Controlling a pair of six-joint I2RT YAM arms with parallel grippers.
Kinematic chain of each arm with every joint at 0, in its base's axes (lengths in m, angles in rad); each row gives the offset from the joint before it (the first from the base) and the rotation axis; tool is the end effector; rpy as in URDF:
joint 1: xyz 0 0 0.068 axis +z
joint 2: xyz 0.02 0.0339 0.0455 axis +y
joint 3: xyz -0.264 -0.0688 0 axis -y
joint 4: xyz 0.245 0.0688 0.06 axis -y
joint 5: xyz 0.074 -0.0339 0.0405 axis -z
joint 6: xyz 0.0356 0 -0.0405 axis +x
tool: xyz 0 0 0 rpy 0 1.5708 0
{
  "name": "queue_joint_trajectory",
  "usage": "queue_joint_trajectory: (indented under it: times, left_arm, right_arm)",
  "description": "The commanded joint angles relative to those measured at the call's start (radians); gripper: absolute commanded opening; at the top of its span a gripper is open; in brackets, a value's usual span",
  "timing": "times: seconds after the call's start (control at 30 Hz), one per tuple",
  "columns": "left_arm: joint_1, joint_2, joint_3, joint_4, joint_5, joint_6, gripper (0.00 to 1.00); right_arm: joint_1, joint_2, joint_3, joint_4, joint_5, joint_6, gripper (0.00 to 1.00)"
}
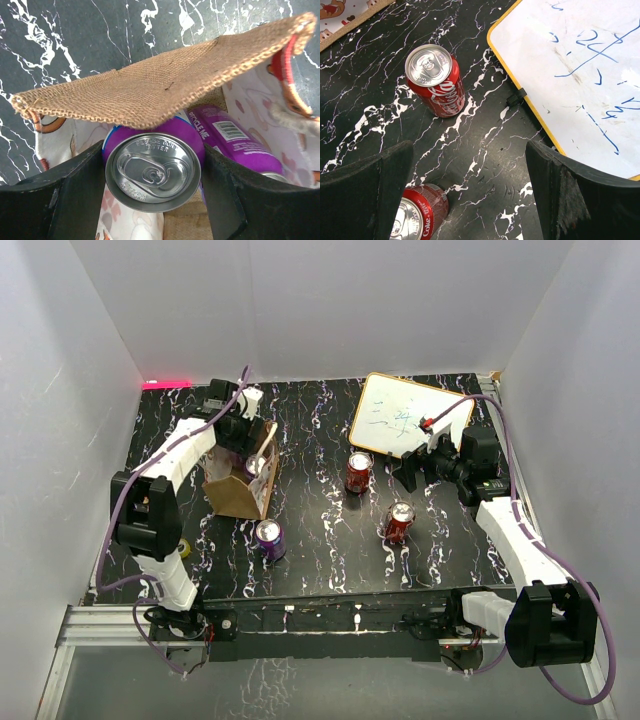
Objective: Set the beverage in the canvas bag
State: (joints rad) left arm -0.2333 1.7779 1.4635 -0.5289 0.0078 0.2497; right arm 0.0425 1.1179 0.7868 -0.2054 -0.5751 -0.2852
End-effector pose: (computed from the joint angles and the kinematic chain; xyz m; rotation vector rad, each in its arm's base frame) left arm 0.3878 -0.0924 0.2713 0.5808 2.3432 -0.0019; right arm 0.2439 0.0298 0.2749 -0.6632 1.9331 0.4529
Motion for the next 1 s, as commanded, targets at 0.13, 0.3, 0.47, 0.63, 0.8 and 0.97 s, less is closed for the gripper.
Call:
queue_joint_trajectory:
  times: [0.13,0.3,0.47,0.63,0.8,0.97]
  left_arm:
    - [0.003,-0.007,-0.018,0.058,-0.009,0.003,0.22]
    - [0.003,0.004,-0.017,0.064,-0.016,0.002,0.36]
    - [0.004,0.008,0.010,0.052,-0.027,0.000,0.50]
    - [0.005,0.006,0.027,0.046,-0.038,0.006,0.62]
    - [0.004,0.016,0.031,0.040,-0.046,0.010,0.70]
    - [0.004,0.019,0.034,0.037,-0.052,0.010,0.76]
  right_arm:
    - [-0.007,-0.023,-0.012,0.057,-0.010,0.008,0.98]
    - [-0.009,-0.024,-0.012,0.057,-0.012,0.009,0.98]
    - [-0.012,-0.021,-0.012,0.057,-0.013,0.010,0.98]
    - [-0.013,-0.021,-0.014,0.057,-0.015,0.011,0.98]
    - [-0.015,-0.024,-0.012,0.057,-0.016,0.011,0.98]
    - [-0.015,-0.024,-0.012,0.057,-0.018,0.012,0.98]
